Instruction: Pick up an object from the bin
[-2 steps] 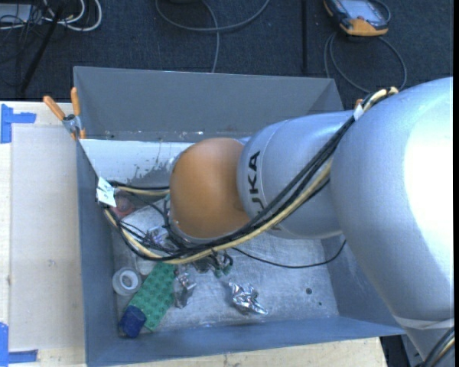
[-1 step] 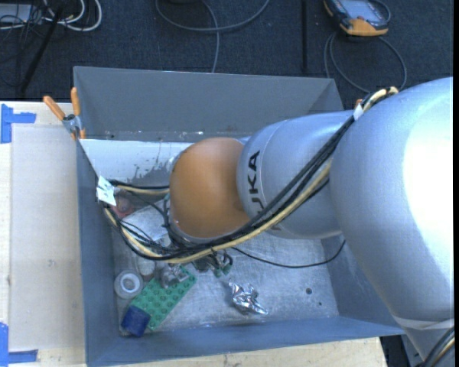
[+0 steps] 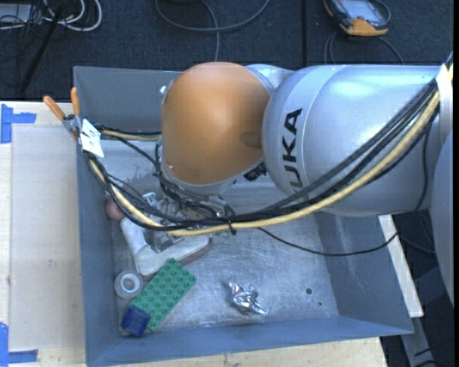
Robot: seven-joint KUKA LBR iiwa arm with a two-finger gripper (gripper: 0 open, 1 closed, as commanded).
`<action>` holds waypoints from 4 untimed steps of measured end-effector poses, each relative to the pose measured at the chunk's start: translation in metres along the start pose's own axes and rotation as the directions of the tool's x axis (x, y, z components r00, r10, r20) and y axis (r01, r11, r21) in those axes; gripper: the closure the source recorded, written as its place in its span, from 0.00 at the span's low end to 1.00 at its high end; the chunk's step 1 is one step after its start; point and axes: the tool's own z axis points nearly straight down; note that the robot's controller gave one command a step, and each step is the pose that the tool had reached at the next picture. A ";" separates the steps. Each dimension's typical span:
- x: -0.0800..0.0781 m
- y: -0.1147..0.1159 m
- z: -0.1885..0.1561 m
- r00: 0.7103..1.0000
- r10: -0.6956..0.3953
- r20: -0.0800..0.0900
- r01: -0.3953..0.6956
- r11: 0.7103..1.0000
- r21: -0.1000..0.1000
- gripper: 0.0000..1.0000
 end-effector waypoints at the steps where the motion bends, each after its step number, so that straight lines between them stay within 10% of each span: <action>1: 0.036 -0.007 0.096 0.954 0.300 -0.016 -0.300 0.954 0.005 1.00; 2: 0.035 -0.007 0.094 0.954 0.300 -0.012 -0.300 0.954 0.004 0.00; 4: 0.019 -0.015 0.177 0.963 0.269 -0.007 -0.269 0.963 0.002 0.00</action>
Offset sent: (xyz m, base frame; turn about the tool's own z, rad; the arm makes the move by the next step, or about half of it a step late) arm -0.0276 -0.0204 -0.0938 0.3027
